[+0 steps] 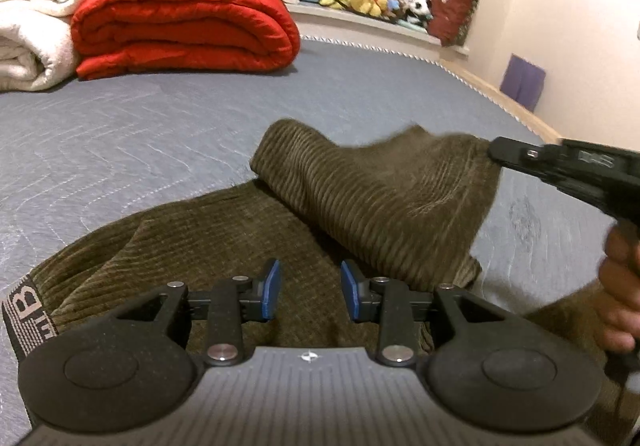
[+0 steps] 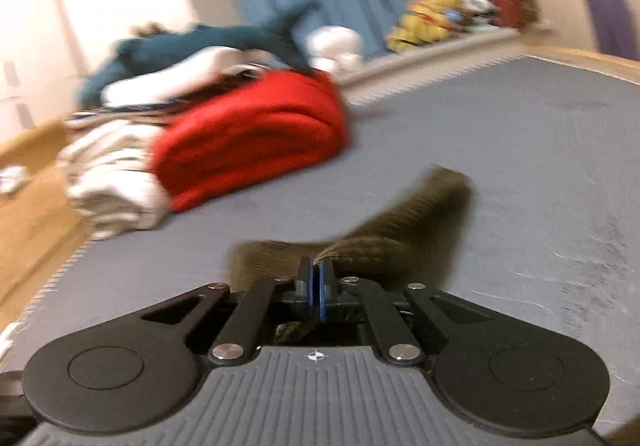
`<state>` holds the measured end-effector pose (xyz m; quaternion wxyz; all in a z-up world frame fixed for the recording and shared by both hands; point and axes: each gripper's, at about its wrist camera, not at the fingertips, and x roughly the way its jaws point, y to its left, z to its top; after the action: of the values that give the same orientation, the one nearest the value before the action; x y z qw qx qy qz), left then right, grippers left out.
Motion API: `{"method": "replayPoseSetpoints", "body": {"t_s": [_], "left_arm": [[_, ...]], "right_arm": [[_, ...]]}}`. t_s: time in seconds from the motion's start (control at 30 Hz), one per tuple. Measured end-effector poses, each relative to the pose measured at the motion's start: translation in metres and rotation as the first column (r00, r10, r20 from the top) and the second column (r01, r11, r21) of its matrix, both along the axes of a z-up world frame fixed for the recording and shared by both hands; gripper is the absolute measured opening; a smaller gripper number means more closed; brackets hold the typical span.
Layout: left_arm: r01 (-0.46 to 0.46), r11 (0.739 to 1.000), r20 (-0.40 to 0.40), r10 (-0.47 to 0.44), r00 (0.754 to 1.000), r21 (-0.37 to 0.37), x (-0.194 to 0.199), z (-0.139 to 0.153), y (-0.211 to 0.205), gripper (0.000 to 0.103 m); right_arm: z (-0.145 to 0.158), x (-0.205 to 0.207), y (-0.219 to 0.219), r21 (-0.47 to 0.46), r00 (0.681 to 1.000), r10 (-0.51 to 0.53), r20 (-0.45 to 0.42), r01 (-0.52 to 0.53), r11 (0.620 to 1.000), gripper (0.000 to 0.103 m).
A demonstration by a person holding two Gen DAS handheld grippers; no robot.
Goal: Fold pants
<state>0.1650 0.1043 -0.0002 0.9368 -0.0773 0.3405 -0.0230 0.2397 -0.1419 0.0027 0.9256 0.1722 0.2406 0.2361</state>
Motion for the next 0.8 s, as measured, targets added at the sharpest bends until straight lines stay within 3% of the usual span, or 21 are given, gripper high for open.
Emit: {"method": "replayPoseSetpoints", "body": {"t_s": [0.1, 0.17, 0.27, 0.3, 0.37, 0.5, 0.63, 0.8], "left_arm": [[0.000, 0.996, 0.053, 0.005, 0.999, -0.094, -0.002, 0.008, 0.010, 0.037], [0.050, 0.982, 0.105, -0.031, 0.994, -0.180, -0.005, 0.016, 0.015, 0.040], [0.204, 0.928, 0.160, -0.160, 0.974, -0.312, -0.006, 0.021, 0.014, 0.067], [0.242, 0.915, 0.181, -0.191, 0.965, -0.322, -0.008, 0.022, 0.010, 0.068], [0.278, 0.922, 0.209, -0.225, 0.952, -0.270, -0.011, 0.023, -0.001, 0.069], [0.236, 0.962, 0.126, -0.219, 0.967, -0.137, -0.003, 0.008, -0.019, 0.067], [0.273, 0.955, 0.083, -0.265, 0.961, -0.115, 0.007, -0.006, -0.024, 0.067], [0.363, 0.931, 0.070, -0.360, 0.930, -0.038, 0.008, -0.018, -0.050, 0.067]], "right_arm": [[0.014, -0.017, 0.006, 0.004, 0.989, 0.118, 0.087, -0.119, 0.993, 0.002], [0.022, -0.028, 0.008, 0.000, 0.969, 0.206, 0.138, -0.208, 0.978, 0.002], [0.028, -0.037, 0.011, 0.001, 0.952, 0.269, 0.148, -0.273, 0.962, 0.000], [0.030, -0.038, 0.009, 0.015, 0.953, 0.269, 0.139, -0.274, 0.962, 0.000], [0.031, -0.036, 0.006, 0.047, 0.958, 0.262, 0.120, -0.269, 0.962, 0.000], [0.028, -0.035, 0.005, 0.055, 0.970, 0.232, 0.075, -0.236, 0.970, 0.000], [0.010, -0.023, -0.023, 0.162, 0.993, 0.055, -0.102, -0.038, 0.986, 0.003], [-0.028, -0.008, -0.063, 0.250, 0.921, -0.101, -0.377, 0.206, 0.946, 0.004]]}}
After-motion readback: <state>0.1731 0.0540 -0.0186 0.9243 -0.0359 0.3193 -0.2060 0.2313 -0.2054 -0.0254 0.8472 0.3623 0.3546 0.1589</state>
